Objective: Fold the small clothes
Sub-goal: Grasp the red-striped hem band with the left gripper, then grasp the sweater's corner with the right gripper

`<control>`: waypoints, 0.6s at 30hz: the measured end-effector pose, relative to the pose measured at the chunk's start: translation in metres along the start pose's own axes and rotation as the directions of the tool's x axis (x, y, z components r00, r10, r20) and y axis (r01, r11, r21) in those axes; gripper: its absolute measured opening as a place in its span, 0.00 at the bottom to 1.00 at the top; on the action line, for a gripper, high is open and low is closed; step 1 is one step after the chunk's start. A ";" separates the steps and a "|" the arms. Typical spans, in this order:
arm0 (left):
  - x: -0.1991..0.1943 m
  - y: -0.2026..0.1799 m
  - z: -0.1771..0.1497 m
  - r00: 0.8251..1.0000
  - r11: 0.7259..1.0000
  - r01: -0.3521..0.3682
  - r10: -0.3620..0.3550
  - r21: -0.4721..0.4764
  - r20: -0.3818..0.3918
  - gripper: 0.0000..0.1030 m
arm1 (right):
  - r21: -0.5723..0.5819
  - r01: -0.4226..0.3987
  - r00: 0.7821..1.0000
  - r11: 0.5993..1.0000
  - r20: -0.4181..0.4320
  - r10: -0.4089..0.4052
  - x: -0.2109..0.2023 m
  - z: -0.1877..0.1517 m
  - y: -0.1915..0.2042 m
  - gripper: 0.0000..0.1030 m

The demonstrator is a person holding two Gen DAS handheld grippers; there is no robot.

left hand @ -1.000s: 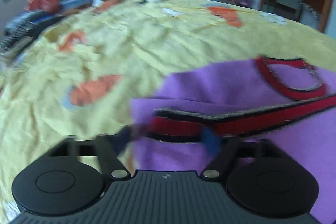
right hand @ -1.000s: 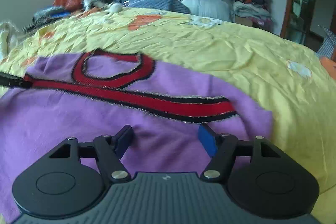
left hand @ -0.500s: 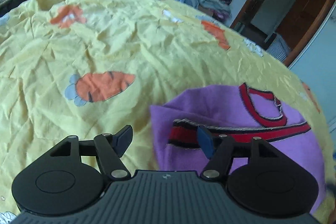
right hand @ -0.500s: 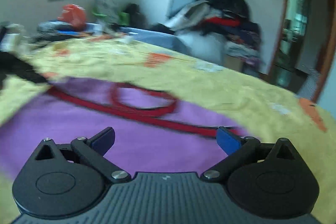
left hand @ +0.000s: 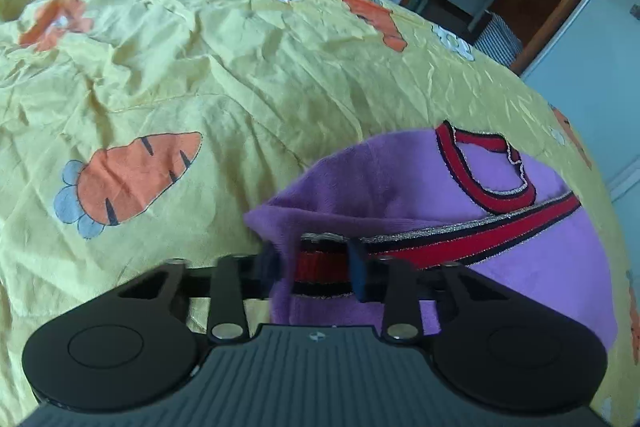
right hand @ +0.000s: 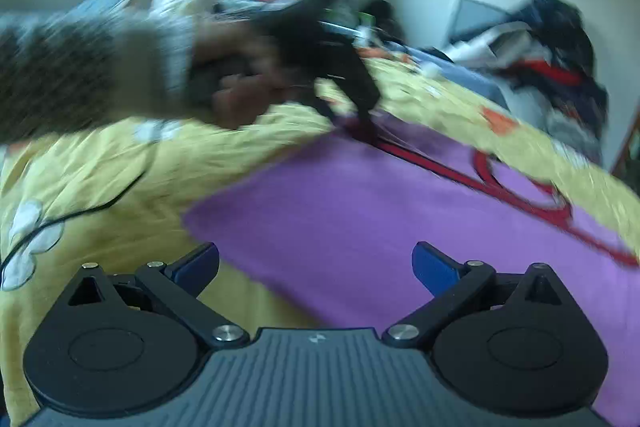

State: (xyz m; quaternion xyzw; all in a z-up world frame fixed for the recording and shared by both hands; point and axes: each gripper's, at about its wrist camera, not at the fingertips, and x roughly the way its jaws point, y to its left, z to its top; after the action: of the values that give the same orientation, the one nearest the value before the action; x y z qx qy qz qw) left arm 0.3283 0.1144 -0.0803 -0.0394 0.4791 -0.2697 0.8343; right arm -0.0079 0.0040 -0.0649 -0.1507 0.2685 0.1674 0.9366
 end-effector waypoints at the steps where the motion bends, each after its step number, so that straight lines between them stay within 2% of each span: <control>1: 0.000 0.001 0.001 1.000 1.000 0.002 -0.002 -0.004 -0.006 0.31 | -0.035 0.004 1.000 0.999 0.000 -0.004 0.002 0.002 0.011 1.00; 4: 0.002 0.000 0.000 1.000 1.000 -0.012 0.012 -0.008 -0.006 0.31 | -0.136 0.016 1.000 0.991 -0.006 -0.017 0.014 0.007 0.037 1.00; 6: 0.003 -0.003 0.003 0.999 0.999 -0.036 0.036 -0.008 -0.016 0.34 | -0.219 0.066 0.997 0.974 -0.012 -0.070 0.026 0.012 0.054 1.00; 7: 0.004 -0.005 0.005 0.999 0.999 -0.051 0.051 -0.012 -0.017 0.38 | -0.257 0.077 0.997 0.963 -0.011 -0.082 0.030 0.014 0.058 1.00; 8: 0.003 -0.007 0.005 0.998 0.997 -0.070 0.070 -0.012 -0.006 0.49 | -0.299 0.090 0.995 0.950 -0.008 -0.097 0.033 0.015 0.065 0.99; 9: 0.003 -0.010 0.004 0.995 0.995 -0.099 0.099 0.005 0.008 0.55 | -0.326 0.106 0.993 0.940 -0.012 -0.117 0.036 0.015 0.071 0.97; 11: 0.005 -0.018 0.001 0.990 0.989 -0.139 0.138 0.044 0.023 0.61 | -0.344 0.116 0.989 0.932 -0.049 -0.141 0.045 0.016 0.078 0.83; 15: 0.008 -0.026 -0.002 0.982 0.981 -0.187 0.185 0.053 0.040 0.62 | -0.334 0.145 0.984 0.931 -0.046 -0.170 0.055 0.019 0.081 0.76; 18: 0.009 -0.029 -0.001 0.977 0.976 -0.210 0.207 0.051 0.044 0.55 | -0.355 0.154 0.981 0.922 -0.054 -0.185 0.065 0.022 0.083 0.52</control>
State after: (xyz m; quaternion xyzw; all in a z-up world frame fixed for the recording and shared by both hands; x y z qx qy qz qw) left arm 0.3187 0.0853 -0.0785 0.0291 0.4568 -0.1931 0.8679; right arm 0.0209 0.1020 -0.0993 -0.3443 0.2609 0.1240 0.8933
